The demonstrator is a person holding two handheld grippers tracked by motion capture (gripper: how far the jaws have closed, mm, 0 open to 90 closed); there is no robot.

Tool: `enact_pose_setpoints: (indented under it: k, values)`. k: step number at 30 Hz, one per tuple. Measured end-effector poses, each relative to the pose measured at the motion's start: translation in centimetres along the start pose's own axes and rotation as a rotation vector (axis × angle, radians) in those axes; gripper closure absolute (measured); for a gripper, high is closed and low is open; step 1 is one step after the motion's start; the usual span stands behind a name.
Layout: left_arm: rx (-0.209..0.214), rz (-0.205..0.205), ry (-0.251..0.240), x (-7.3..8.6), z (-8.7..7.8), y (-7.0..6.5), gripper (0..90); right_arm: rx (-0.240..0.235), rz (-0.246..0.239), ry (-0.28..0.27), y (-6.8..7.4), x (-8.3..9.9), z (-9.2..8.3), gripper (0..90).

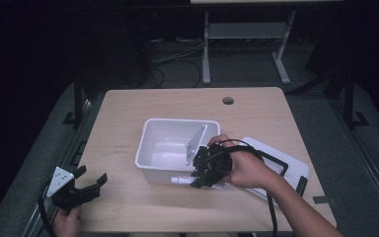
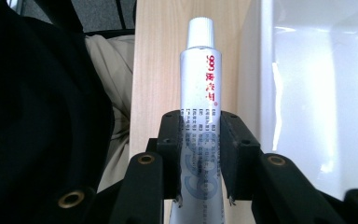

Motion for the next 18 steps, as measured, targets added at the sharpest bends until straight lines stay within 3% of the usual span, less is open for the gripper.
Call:
enact_pose_setpoints:
  k: [10,18]
  values:
    - [-0.002,-0.003,-0.001,0.0,0.0,0.0,14.1,0.015,0.005,-0.008,-1.3,-1.2,-1.3,71.3]
    - [-0.001,-0.009,-0.007,0.0,-0.1,0.1,14.1,0.016,0.015,-0.002,-2.5,-1.9,-1.3,71.3]
Point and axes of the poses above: each handheld gripper's, and its own axes: z roughly forward along the jaws, x roughly out of its underside, y roughly to its left, the point moved 5 cm from there along z, roughly forward along the jaws, and after that the axes turned 8 degrees about y, right-handed, at the moved point
